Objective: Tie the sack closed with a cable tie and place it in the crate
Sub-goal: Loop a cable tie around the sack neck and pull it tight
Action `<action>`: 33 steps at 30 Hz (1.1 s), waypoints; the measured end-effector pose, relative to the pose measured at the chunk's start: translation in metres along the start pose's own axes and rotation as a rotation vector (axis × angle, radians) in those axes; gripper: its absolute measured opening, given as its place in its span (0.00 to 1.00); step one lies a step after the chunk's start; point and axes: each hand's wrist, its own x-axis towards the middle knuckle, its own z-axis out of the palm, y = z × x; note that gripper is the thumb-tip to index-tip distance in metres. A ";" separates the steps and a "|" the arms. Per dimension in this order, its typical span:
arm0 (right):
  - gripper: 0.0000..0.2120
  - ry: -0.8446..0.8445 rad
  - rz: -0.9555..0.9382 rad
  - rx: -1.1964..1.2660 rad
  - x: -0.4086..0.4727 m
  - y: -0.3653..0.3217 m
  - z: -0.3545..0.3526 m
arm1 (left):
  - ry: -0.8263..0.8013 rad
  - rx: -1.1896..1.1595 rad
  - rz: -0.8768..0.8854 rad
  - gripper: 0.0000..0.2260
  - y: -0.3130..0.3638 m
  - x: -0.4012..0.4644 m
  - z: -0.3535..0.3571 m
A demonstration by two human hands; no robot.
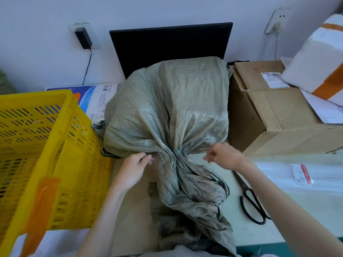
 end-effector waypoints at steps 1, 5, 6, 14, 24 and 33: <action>0.15 0.016 0.012 -0.014 -0.002 0.003 -0.003 | 0.043 0.021 -0.005 0.14 -0.002 0.000 -0.005; 0.14 0.081 0.062 -0.051 -0.006 0.013 -0.016 | 0.184 0.033 -0.001 0.13 0.004 -0.004 -0.027; 0.14 0.096 0.064 -0.047 -0.007 0.014 -0.019 | 0.217 0.034 0.017 0.12 0.006 -0.004 -0.031; 0.08 0.193 -0.038 0.414 -0.015 0.008 -0.038 | 0.398 -0.208 0.083 0.07 0.016 0.001 -0.049; 0.09 0.099 -0.183 1.166 -0.015 -0.001 -0.040 | 0.336 -0.837 -0.031 0.11 0.037 0.007 -0.041; 0.06 0.148 -0.276 1.167 -0.014 -0.013 -0.028 | 0.210 -1.013 0.067 0.07 0.031 0.013 -0.022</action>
